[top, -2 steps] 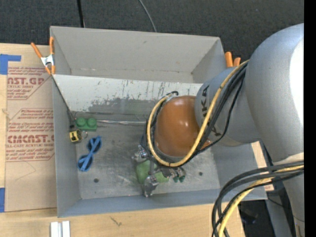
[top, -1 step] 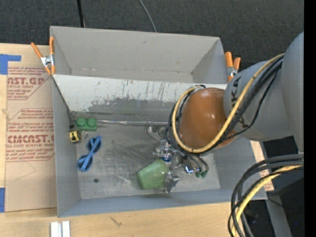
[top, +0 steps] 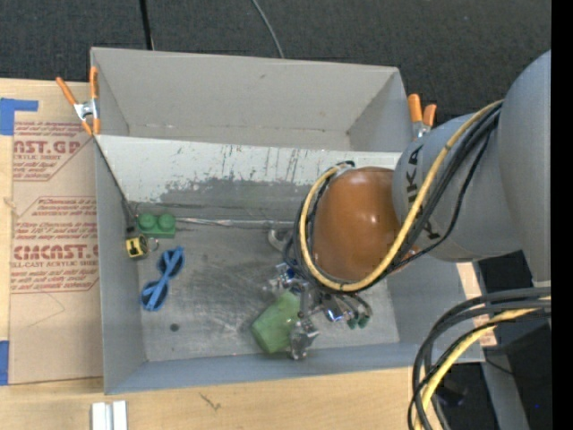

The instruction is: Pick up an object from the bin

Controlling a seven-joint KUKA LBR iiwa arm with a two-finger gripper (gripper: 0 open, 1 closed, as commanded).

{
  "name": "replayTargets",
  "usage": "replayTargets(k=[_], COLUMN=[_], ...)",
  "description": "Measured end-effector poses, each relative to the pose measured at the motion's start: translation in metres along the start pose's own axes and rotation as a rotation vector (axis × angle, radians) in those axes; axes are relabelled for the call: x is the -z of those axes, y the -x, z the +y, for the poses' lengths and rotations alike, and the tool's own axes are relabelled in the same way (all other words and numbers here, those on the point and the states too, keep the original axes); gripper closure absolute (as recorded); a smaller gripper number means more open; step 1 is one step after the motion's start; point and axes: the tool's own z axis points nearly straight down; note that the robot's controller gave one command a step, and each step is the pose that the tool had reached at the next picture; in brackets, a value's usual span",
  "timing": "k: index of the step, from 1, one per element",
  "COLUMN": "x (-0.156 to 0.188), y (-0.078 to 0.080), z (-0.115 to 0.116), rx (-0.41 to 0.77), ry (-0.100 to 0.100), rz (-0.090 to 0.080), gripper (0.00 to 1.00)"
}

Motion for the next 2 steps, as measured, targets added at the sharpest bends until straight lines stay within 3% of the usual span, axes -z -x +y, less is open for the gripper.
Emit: replayTargets(k=[1,2], x=[-0.024,-0.024], y=[0.010,0.007], z=[0.005,-0.009], rx=[0.006,0.105], ry=[-0.005,0.000], rz=[-0.025,-0.028], gripper=[0.00,0.00])
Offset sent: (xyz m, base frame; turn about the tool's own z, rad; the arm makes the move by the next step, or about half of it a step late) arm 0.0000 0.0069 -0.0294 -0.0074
